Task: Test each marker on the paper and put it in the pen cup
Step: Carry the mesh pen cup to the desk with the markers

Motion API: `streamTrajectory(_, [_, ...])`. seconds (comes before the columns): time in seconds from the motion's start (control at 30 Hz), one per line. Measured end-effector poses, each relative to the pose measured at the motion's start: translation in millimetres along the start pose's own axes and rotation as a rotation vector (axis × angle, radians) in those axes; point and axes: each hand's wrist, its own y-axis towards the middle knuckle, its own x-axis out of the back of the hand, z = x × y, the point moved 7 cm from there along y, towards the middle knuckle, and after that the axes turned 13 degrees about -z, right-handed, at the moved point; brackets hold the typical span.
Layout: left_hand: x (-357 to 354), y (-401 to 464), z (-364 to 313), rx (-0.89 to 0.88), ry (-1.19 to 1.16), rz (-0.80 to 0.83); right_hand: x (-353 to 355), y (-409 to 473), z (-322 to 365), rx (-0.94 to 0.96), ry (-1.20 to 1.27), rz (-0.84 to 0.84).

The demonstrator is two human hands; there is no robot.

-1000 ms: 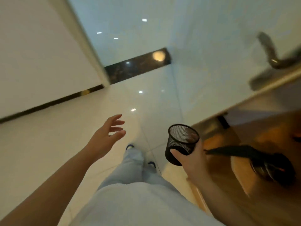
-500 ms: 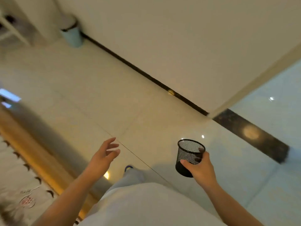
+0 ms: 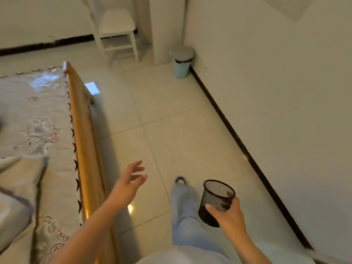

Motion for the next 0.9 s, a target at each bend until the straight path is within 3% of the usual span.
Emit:
streamTrajectory(0.27, [76.5, 155.4, -5.4, 0.251, -0.064, -0.235, -119.0, 150.7, 183.8, 0.154, -0.135, 0.170])
streamTrajectory(0.47, [130.2, 240.1, -21.5, 0.335, -0.123, -0.383, -212.6, 225.7, 334.8, 0.311, -0.202, 0.294])
streamTrajectory(0.73, [179.7, 418.4, -36.7, 0.365, -0.161, -0.345, -348.4, 315.6, 474.3, 0.318, -0.155, 0.253])
streamTrajectory(0.9, [204.4, 564.9, -106.8, 0.266, -0.063, -0.140, -409.2, 360.9, 550.6, 0.268, -0.110, 0.239])
